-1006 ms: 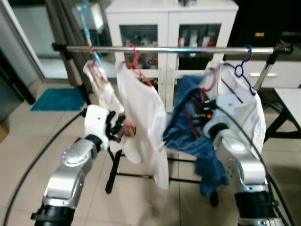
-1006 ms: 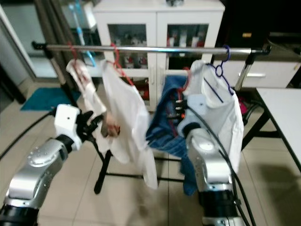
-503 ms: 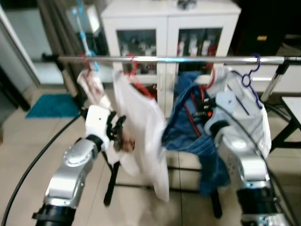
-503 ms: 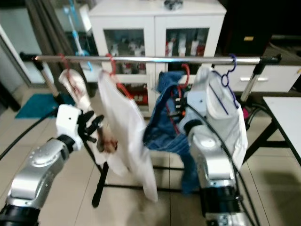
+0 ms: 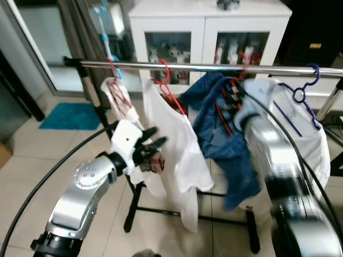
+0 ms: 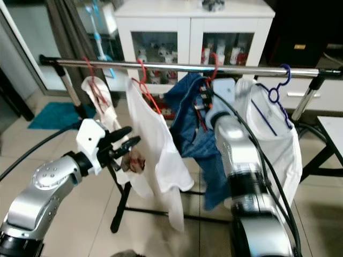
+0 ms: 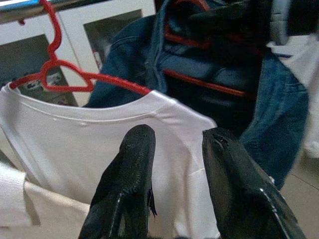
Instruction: Hang hanger
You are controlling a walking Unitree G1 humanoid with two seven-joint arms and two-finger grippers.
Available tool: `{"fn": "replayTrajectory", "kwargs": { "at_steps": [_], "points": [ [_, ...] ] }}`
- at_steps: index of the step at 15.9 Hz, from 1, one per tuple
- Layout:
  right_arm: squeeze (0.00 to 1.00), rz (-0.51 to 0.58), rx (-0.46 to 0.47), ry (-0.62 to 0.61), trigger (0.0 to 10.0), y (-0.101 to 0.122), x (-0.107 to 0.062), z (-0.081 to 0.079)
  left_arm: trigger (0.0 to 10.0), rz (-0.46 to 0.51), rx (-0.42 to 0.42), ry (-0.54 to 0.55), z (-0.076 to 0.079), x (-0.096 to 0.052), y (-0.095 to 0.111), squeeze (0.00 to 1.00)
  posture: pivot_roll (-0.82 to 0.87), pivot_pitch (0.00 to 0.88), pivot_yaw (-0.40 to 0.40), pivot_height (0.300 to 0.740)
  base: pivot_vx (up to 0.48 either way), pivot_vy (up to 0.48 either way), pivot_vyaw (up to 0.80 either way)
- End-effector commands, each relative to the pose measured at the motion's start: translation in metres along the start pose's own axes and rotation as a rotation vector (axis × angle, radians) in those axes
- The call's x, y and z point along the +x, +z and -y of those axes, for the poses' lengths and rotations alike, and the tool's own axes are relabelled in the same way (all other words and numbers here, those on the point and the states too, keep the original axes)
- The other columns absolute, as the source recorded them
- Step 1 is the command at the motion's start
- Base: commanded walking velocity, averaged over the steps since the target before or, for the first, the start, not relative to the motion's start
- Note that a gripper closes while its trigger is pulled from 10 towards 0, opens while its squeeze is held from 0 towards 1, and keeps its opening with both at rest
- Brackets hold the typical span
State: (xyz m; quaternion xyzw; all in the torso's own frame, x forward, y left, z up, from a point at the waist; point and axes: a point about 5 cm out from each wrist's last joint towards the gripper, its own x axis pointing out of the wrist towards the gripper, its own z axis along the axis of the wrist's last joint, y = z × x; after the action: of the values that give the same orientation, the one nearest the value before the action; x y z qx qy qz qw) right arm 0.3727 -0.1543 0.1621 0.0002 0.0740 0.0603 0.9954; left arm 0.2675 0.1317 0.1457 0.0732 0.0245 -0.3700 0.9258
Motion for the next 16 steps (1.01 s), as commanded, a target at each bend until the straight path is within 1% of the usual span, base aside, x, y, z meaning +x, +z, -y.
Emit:
{"fn": "replayTrajectory", "kwargs": {
  "at_steps": [1,2,3,4,5,7,8,9,10,11,12,13,14,15,16],
  "points": [
    [0.00,-0.025,0.034,-0.040,10.0,0.001,0.004,0.008,10.0,0.005,0.013,-0.033,0.001,0.002,0.004,0.00,-0.05,0.000,0.086,0.740,0.000,0.000,0.00],
    [0.00,-0.072,0.055,-0.067,10.0,0.001,0.010,0.014,10.0,0.012,0.025,-0.073,0.004,0.003,0.008,0.00,-0.05,0.000,0.092,0.740,0.000,0.000,0.00],
    [0.00,-0.107,0.049,-0.079,10.0,0.000,0.014,0.018,10.0,0.022,0.028,-0.094,0.006,0.003,0.011,0.00,-0.05,0.000,0.093,0.740,0.000,0.000,0.00],
    [0.00,-0.178,0.037,-0.079,10.0,-0.006,0.018,0.021,10.0,0.046,0.027,-0.113,0.007,0.003,0.017,0.00,-0.05,0.000,0.097,0.740,0.000,0.000,0.00],
    [0.00,-0.216,0.013,-0.070,10.0,-0.012,0.020,0.023,10.0,0.058,0.027,-0.119,0.007,0.003,0.019,0.00,-0.05,0.000,0.096,0.740,0.000,0.000,0.00],
    [0.00,-0.247,-0.019,-0.062,10.0,-0.016,0.021,0.025,10.0,0.056,0.029,-0.120,0.007,0.003,0.019,0.00,-0.05,0.000,0.093,0.740,0.000,0.000,0.00],
    [0.00,-0.245,-0.035,-0.041,10.0,-0.016,0.022,0.024,10.0,0.055,0.029,-0.118,0.007,0.003,0.019,0.00,-0.04,0.000,0.089,0.740,0.000,0.000,0.00],
    [1.00,-0.237,-0.054,-0.014,10.0,-0.018,0.022,0.022,10.0,0.066,0.027,-0.111,0.007,0.003,0.020,0.00,-0.04,0.000,0.085,0.740,0.000,0.000,0.00],
    [1.00,-0.201,-0.059,0.004,10.0,-0.013,0.022,0.022,10.0,0.079,0.023,-0.101,0.006,0.003,0.021,0.00,-0.04,0.000,0.082,0.740,0.000,0.000,0.00],
    [1.00,-0.141,-0.054,0.037,10.0,-0.005,0.021,0.022,10.0,0.094,0.013,-0.085,0.005,0.002,0.023,0.00,-0.04,0.000,0.077,0.740,0.000,0.000,0.00],
    [1.00,-0.051,-0.095,0.099,10.0,0.004,0.011,0.020,10.0,0.109,-0.021,-0.045,0.004,0.002,0.023,0.00,-0.04,0.000,0.078,0.740,0.000,0.000,0.00],
    [1.00,-0.013,-0.141,0.119,10.0,0.007,0.003,0.018,10.0,0.099,-0.030,-0.025,0.003,0.003,0.019,0.00,-0.04,0.000,0.082,0.740,0.000,0.000,0.00],
    [1.00,0.021,-0.158,0.141,10.0,0.011,-0.005,0.016,10.0,0.088,-0.037,-0.007,0.002,0.004,0.015,0.00,-0.05,0.000,0.086,0.740,0.000,0.000,0.00],
    [1.00,0.067,-0.138,0.183,10.0,0.017,-0.022,0.011,10.0,0.091,-0.041,0.018,0.002,0.006,0.012,0.00,-0.06,0.000,0.089,0.740,0.000,0.000,0.00],
    [1.00,0.140,-0.116,0.206,10.0,0.025,-0.035,0.006,10.0,0.098,-0.045,0.052,0.000,0.006,0.010,0.00,-0.07,0.000,0.088,0.740,0.000,0.000,0.00]
  ]
}}
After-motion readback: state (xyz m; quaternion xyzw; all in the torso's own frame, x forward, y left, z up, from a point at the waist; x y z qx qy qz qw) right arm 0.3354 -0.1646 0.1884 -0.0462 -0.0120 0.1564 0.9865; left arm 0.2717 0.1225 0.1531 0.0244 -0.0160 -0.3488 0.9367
